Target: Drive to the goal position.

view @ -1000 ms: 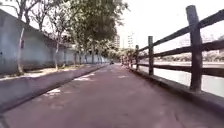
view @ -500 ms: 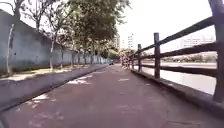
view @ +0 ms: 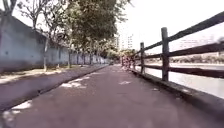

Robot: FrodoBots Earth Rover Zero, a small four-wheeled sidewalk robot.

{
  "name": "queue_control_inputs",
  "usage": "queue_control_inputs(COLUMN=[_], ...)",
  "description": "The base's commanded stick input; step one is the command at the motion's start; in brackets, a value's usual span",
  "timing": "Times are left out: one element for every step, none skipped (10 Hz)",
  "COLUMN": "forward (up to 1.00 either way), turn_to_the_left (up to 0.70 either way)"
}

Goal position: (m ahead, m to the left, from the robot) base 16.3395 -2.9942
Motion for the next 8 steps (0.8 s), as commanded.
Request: queue_control_inputs(forward=[1.0, 1.0, 1.0, 1.0, 1.0, 1.0, 1.0, 1.0], turn_to_the_left=[0.01, 0.01, 0.01, 0.0, -0.08, -0.04, 0.01, 0.01])
